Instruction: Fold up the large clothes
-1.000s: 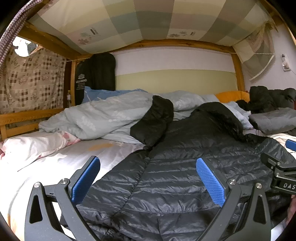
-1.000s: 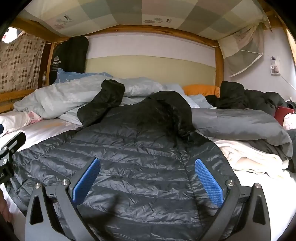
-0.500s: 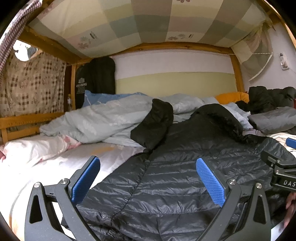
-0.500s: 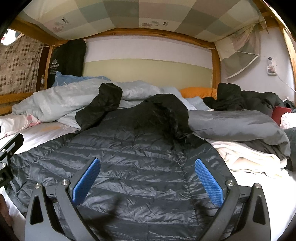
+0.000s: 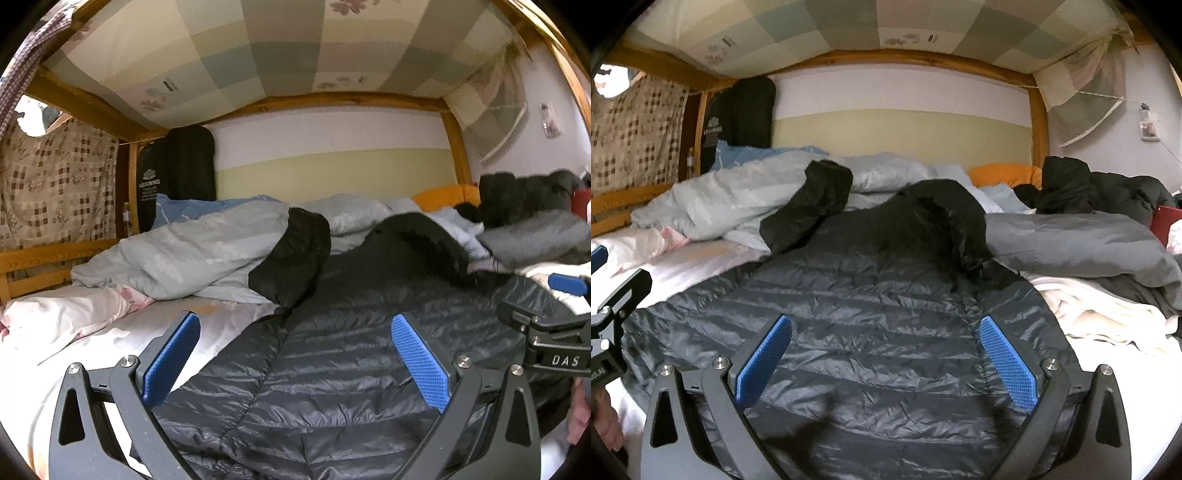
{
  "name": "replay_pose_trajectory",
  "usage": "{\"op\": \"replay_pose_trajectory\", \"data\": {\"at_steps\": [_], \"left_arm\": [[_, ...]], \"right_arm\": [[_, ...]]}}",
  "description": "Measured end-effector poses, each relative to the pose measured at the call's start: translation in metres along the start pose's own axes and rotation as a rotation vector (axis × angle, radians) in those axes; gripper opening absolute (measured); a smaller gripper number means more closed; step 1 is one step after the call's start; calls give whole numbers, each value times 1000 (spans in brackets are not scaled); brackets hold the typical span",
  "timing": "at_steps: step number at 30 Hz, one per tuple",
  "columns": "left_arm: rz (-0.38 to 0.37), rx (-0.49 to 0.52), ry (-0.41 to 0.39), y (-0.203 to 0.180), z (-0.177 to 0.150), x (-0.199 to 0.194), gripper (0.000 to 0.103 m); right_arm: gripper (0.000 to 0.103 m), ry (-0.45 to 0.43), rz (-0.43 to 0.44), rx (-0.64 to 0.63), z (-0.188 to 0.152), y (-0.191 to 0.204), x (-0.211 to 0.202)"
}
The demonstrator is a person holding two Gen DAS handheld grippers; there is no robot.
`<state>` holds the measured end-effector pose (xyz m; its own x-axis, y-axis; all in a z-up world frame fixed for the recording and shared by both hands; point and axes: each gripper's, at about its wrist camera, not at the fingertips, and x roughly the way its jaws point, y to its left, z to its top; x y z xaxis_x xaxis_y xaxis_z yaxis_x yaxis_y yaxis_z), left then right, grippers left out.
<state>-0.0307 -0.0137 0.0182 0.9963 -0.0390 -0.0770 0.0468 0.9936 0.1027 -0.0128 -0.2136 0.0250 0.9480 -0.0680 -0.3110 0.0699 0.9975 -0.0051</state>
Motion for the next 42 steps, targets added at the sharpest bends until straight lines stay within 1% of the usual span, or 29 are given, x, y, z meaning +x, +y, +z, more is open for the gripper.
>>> {"op": "replay_pose_trajectory", "data": {"at_steps": [2, 4, 6, 8, 10, 14, 16, 17, 18, 19, 20, 21, 22, 23, 25, 26, 28, 30, 31, 32, 33, 34, 36, 38, 39, 41, 42], "left_arm": [[-1, -36, -21, 7, 9, -9, 103], [20, -46, -52, 12, 18, -18, 103], [64, -12, -101, 12, 24, -29, 103], [75, 4, -123, 14, 29, -36, 103], [70, -7, -130, 20, 33, -41, 103], [125, 3, -144, 27, 40, -53, 103], [147, -3, -126, 35, 41, -59, 103], [167, -10, -98, 40, 39, -59, 103], [199, -14, -34, 46, 38, -56, 103], [220, -16, 59, 52, 35, -51, 103], [227, -25, 129, 58, 31, -47, 103], [217, -56, 168, 67, 24, -48, 103], [201, -99, 183, 76, 15, -51, 103], [202, -134, 208, 84, 8, -50, 103], [200, -208, 300, 100, -4, -37, 103], [188, -252, 354, 108, -8, -28, 103], [217, -295, 469, 119, -16, -10, 102], [213, -324, 490, 122, -24, -5, 102], [204, -347, 509, 124, -26, -1, 102], [181, -375, 524, 127, -29, 3, 102], [143, -409, 536, 130, -31, 8, 102], [104, -449, 551, 133, -34, 15, 102], [67, -524, 582, 139, -43, 29, 102], [47, -604, 608, 145, -55, 41, 100], [39, -644, 620, 149, -61, 46, 97], [4, -723, 655, 154, -78, 56, 84], [7, -718, 666, 153, -81, 57, 68]], "right_arm": [[103, -25, 10, 9, 6, -2, -12], [103, -55, 14, 24, 11, -5, -22], [103, -77, 16, 40, 14, -9, -32], [103, -91, 7, 45, 19, -13, -41], [103, -100, -10, 48, 23, -17, -47], [103, -88, -16, 47, 33, -31, -63], [103, -94, -11, 53, 37, -40, -74], [103, -95, -3, 56, 39, -44, -77], [100, -98, 6, 72, 42, -53, -84], [97, -90, 2, 81, 44, -60, -87], [92, -77, -6, 89, 45, -65, -88], [86, -57, -18, 102, 44, -74, -90], [83, -42, -31, 117, 41, -82, -92], [80, -14, -62, 140, 34, -94, -94], [78, 52, -121, 176, 20, -112, -92], [77, 94, -145, 204, 12, -123, -90], [76, 165, -177, 265, -1, -143, -87], [76, 208, -224, 315, -10, -161, -86], [76, 221, -235, 338, -13, -168, -85], [76, 231, -229, 371, -16, -175, -85], [76, 241, -212, 398, -19, -179, -84], [76, 263, -180, 437, -21, -182, -80], [76, 306, -116, 492, -25, -184, -71], [76, 343, -60, 523, -31, -183, -61], [76, 351, -36, 530, -39, -180, -58], [75, 384, 26, 557, -51, -173, -50], [75, 398, 45, 569, -57, -170, -47]]}}
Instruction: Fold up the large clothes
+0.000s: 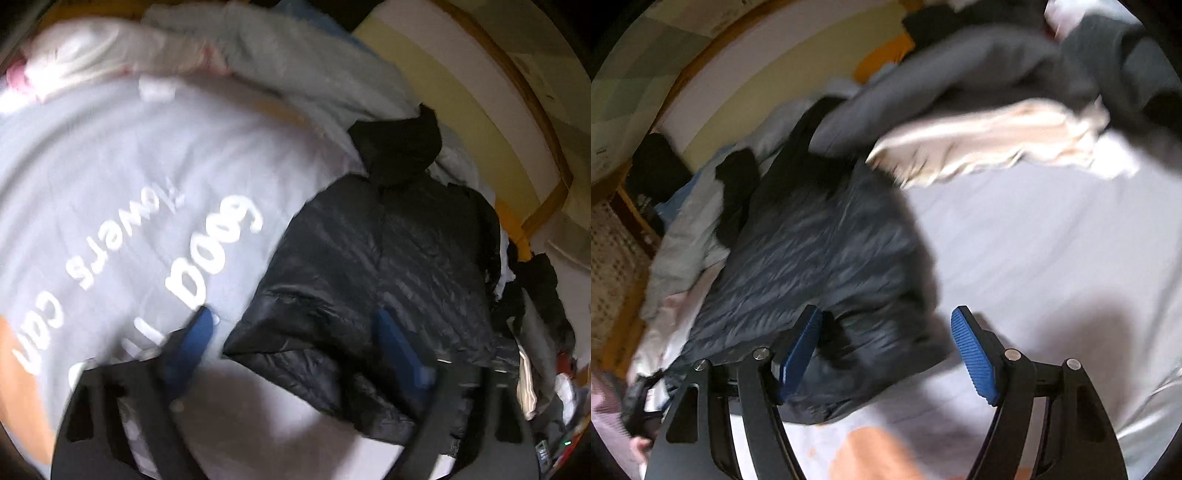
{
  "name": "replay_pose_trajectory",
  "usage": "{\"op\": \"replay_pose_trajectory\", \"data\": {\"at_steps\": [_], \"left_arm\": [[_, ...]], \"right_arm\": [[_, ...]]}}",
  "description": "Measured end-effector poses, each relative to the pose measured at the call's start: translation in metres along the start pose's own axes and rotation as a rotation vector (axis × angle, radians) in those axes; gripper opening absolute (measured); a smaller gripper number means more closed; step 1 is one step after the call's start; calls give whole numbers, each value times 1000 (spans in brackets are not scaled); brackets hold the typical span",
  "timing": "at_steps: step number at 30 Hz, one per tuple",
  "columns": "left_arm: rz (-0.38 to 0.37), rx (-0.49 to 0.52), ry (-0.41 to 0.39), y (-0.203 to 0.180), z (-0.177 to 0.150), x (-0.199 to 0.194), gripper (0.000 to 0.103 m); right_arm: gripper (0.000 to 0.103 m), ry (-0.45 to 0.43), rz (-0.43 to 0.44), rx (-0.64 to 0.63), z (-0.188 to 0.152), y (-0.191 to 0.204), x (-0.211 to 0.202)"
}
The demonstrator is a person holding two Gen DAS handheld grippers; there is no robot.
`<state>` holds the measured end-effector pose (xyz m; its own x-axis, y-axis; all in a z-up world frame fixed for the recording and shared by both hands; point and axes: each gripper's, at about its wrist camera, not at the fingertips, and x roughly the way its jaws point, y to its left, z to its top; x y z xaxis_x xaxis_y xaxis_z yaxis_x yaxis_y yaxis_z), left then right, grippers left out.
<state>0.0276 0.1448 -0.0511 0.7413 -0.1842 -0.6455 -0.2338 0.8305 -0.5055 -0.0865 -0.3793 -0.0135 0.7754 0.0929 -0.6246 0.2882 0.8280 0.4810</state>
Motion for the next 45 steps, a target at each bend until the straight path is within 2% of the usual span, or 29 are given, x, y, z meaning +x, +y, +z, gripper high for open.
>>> {"op": "replay_pose_trajectory", "data": {"at_steps": [1, 2, 3, 4, 5, 6, 8, 11, 14, 17, 20, 22, 23, 25, 27, 29, 33, 35, 37, 40, 41, 42, 43, 44, 45], "left_arm": [[19, 30, -11, -4, -1, 0, 44], [6, 52, -2, -7, -2, -1, 29], [-41, 58, 26, -10, -4, 0, 7], [-70, 54, 39, -12, -5, 0, 6], [-54, 65, 20, -16, -8, -4, 6], [-8, 97, -24, -23, -11, -13, 5], [8, 126, -94, -31, -16, -34, 5], [-32, 131, -151, -40, -20, -73, 5], [-22, 192, -280, -52, -25, -121, 5], [14, 240, -373, -62, -34, -156, 5], [37, 266, -404, -64, -38, -178, 5], [82, 322, -389, -74, -33, -184, 5], [102, 349, -376, -80, -27, -182, 5], [92, 376, -358, -95, -9, -174, 5], [97, 414, -327, -107, 11, -155, 5], [96, 420, -287, -115, 35, -121, 5], [166, 385, -128, -113, 72, -35, 6], [198, 384, -98, -108, 74, -6, 6], [220, 445, -133, -110, 65, 7, 10], [257, 531, -202, -115, 51, 16, 14], [256, 530, -216, -112, 49, 17, 18], [274, 515, -251, -110, 48, 16, 42], [307, 487, -312, -108, 47, 10, 76], [336, 457, -375, -105, 49, 4, 85], [331, 434, -443, -103, 48, -8, 87]], "right_arm": [[71, 9, 9, 4, -6, 0, 4], [53, 11, 13, 4, -9, 2, 7], [40, 8, 7, -5, -11, 4, 9], [34, -3, -2, -28, -12, 9, 9], [19, -25, -12, -54, -13, 15, 6], [13, -57, -24, -80, -13, 20, 2], [9, -124, -27, -114, -10, 30, -11], [8, -259, -37, -156, -11, 42, -42], [8, -364, -3, -150, -10, 48, -69], [8, -401, 28, -188, -13, 58, -87], [8, -417, 53, -213, -20, 65, -103], [8, -409, 25, -231, -22, 68, -111], [8, -403, 5, -244, -22, 70, -114], [8, -393, -48, -280, -10, 80, -112], [8, -357, -116, -318, 15, 92, -96], [8, -318, -124, -328, 41, 99, -73], [8, -152, -148, -379, 94, 112, 15], [8, -90, -158, -392, 102, 111, 50], [9, -73, -182, -395, 102, 107, 79], [14, -97, -217, -398, 90, 99, 94], [23, -113, -242, -405, 86, 97, 95], [36, -140, -266, -416, 85, 97, 93], [46, -178, -283, -426, 85, 97, 89], [72, -243, -301, -429, 85, 96, 80], [88, -306, -310, -425, 86, 96, 69]]}}
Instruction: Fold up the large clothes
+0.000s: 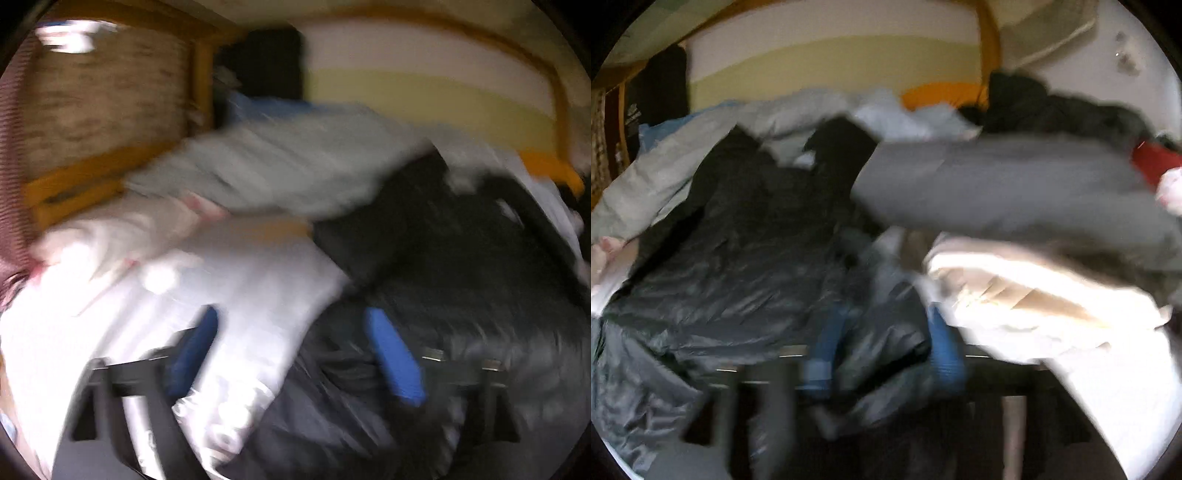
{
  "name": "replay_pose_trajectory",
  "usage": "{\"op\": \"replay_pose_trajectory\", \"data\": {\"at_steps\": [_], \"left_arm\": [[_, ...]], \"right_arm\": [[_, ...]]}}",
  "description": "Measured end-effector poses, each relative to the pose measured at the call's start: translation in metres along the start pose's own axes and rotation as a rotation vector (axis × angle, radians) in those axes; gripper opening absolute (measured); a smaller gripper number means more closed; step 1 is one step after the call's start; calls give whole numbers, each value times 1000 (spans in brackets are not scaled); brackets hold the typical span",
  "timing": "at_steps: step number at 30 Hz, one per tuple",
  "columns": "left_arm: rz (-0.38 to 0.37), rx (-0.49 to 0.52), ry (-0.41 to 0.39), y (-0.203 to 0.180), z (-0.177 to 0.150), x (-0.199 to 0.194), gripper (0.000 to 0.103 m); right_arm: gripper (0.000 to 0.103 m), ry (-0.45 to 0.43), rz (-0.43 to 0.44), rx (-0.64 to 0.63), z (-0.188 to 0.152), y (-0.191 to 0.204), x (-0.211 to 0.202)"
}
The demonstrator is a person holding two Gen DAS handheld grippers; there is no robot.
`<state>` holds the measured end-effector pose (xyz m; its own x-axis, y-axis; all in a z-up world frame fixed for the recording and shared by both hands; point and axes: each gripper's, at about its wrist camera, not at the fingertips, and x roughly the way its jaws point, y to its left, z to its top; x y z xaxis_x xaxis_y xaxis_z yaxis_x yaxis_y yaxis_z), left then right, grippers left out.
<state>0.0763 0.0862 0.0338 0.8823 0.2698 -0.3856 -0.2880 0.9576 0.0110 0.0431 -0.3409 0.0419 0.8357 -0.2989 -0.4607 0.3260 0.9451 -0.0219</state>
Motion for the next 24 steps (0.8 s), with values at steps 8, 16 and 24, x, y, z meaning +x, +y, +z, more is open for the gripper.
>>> {"op": "replay_pose_trajectory", "data": {"at_steps": [8, 16, 24], "left_arm": [[-432, 86, -109, -12, 8, -74, 88], [-694, 159, 166, -81, -41, -43, 88], [-556, 205, 276, -103, -57, 7, 88]], "right_arm": [[89, -101, 337, -33, 18, -1, -64], [89, 176, 651, -409, -38, 105, -50], [87, 262, 414, -325, -31, 100, 8]]}}
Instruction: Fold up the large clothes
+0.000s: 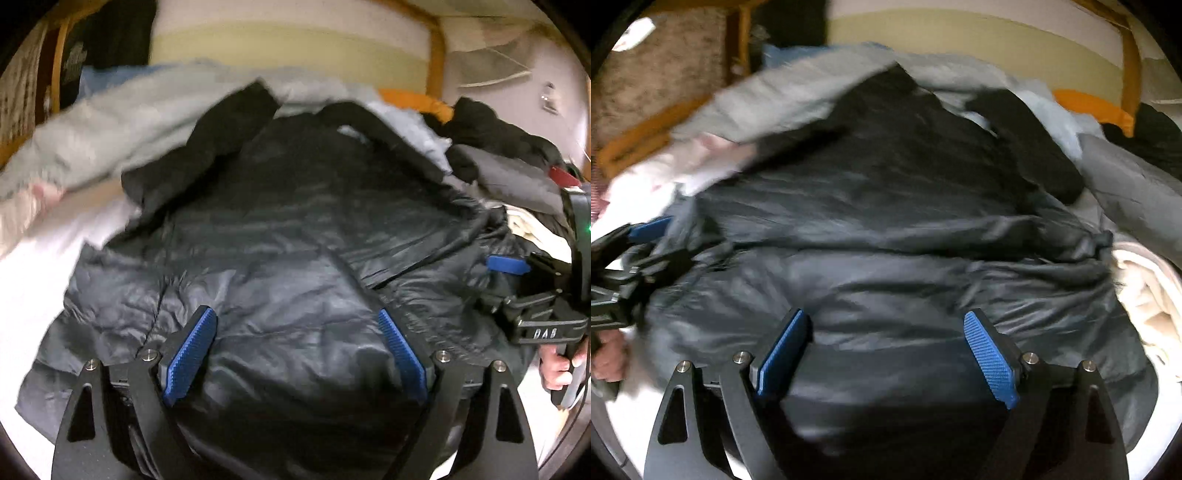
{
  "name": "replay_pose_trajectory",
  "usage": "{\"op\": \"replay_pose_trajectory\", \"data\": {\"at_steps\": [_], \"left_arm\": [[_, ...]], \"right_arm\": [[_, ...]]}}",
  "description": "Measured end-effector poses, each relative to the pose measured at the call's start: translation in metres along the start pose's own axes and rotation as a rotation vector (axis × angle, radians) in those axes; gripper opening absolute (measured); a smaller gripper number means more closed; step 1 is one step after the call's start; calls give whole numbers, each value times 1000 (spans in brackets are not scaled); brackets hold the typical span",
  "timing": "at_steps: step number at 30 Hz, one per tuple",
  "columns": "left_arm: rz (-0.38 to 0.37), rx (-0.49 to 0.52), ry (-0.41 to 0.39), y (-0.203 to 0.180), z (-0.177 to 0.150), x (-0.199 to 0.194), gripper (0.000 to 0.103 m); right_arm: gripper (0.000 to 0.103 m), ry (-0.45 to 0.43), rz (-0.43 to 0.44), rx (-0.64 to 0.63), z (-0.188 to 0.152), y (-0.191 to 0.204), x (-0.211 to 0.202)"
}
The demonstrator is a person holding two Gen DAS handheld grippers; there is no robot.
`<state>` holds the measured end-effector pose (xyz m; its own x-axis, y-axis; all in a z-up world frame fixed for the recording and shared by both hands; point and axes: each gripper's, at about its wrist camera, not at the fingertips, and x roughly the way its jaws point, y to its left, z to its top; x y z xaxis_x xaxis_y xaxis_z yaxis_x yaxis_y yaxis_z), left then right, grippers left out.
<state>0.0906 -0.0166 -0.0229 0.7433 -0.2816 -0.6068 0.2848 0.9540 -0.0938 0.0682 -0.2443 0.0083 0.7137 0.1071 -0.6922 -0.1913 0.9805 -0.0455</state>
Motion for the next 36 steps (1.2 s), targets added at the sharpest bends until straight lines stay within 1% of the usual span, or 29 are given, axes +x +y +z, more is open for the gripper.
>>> {"op": "replay_pose_trajectory", "data": {"at_steps": [2, 3, 4, 6, 9, 10, 11, 12, 13, 15, 17, 18, 19, 20, 21, 22, 24, 27, 29, 31, 33, 36], "left_arm": [[4, -28, -12, 8, 0, -6, 88], [13, -27, -25, 8, 0, -8, 88], [21, -16, -36, 7, -1, -11, 88], [28, 15, -62, 2, -4, -19, 88], [14, 57, -60, -4, -8, -30, 88], [-1, 59, -55, -4, -10, -34, 88], [-22, 58, -47, -4, -11, -37, 88], [-43, 60, -37, -6, -13, -39, 88], [-39, 68, -25, -8, -13, -38, 88], [35, 94, -6, -12, -12, -29, 88], [96, 90, 29, -8, -10, -11, 88], [123, 64, 60, 0, -7, 0, 88], [133, 30, 87, 7, -5, 10, 87], [132, 1, 108, 14, -3, 17, 86], [127, -25, 125, 20, -1, 22, 84], [127, -39, 128, 24, 0, 23, 84], [139, -38, 129, 25, 0, 24, 84], [163, -19, 135, 22, -1, 26, 84], [159, -21, 123, 24, -1, 24, 83], [141, -32, 91, 26, 0, 17, 82], [133, -35, 48, 29, -1, 7, 82], [154, 4, -46, 25, 2, -12, 82]], "right_arm": [[86, 7, -47, 26, -2, -7, 9], [86, 6, -97, 42, -1, -13, 11], [86, 5, -129, 67, -1, -20, 12], [80, 16, -187, 114, -4, -35, 15], [76, 29, -277, 181, -9, -61, 11], [75, 30, -288, 204, -9, -69, 12], [74, 27, -291, 233, -12, -76, 10], [68, 14, -287, 261, -12, -85, 5], [66, -1, -277, 271, -12, -88, 1], [65, -44, -234, 270, -12, -93, -16], [65, -87, -180, 263, -11, -91, -36], [65, -109, -142, 262, -10, -89, -45], [65, -126, -106, 262, -9, -88, -53], [68, -139, -76, 257, -7, -86, -60], [71, -137, -75, 248, -6, -84, -63], [71, -127, -91, 239, -4, -80, -63], [71, -105, -95, 223, -4, -77, -57], [71, -33, -114, 215, -3, -71, -37], [71, -14, -122, 207, -9, -66, -34], [71, -4, -149, 193, -10, -62, -30], [71, -9, -153, 188, -9, -61, -29], [71, -18, -160, 177, -9, -58, -32]]}}
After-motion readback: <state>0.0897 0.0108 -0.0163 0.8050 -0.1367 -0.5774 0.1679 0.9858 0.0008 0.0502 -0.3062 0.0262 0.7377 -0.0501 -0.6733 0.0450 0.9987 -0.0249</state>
